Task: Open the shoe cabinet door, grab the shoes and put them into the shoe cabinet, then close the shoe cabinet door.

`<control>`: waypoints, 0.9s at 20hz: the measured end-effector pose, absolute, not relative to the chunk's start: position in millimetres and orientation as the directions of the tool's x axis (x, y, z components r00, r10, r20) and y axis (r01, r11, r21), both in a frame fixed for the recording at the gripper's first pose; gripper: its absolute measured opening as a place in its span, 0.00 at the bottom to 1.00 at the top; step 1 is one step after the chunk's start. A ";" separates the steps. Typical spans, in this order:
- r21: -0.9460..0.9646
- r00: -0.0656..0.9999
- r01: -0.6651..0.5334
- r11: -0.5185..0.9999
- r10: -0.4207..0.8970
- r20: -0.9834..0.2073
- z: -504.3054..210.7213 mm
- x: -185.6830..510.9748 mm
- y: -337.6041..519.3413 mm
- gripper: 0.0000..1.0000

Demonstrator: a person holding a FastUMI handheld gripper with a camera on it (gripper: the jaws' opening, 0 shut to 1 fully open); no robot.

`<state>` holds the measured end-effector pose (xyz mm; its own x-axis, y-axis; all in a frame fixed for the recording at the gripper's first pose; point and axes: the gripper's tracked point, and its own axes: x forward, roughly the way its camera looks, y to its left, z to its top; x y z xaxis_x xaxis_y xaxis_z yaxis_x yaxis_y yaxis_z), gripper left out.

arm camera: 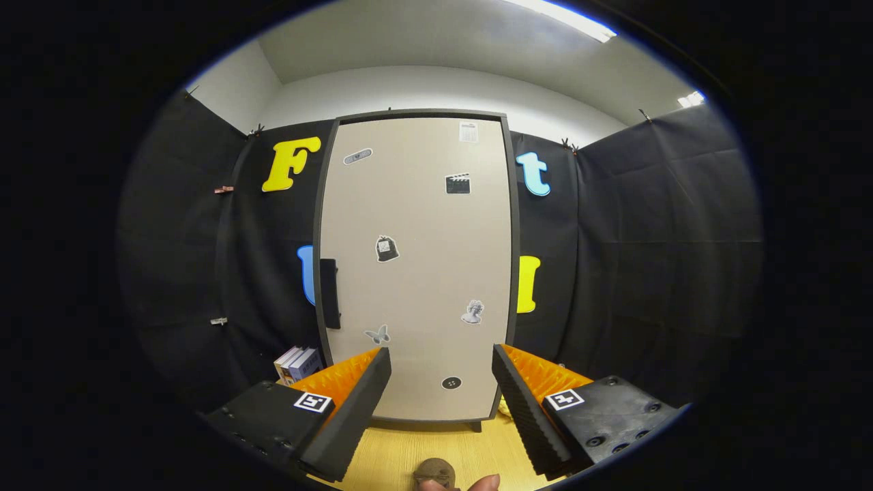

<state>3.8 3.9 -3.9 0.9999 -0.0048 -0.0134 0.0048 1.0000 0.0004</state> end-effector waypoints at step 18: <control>0.034 0.986 -0.161 0.986 0.162 -0.031 -5.8 125.9 160.0 0.98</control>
<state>125.9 160.0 -5.8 0.9863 0.1620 -0.0307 -0.1610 0.9864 0.0338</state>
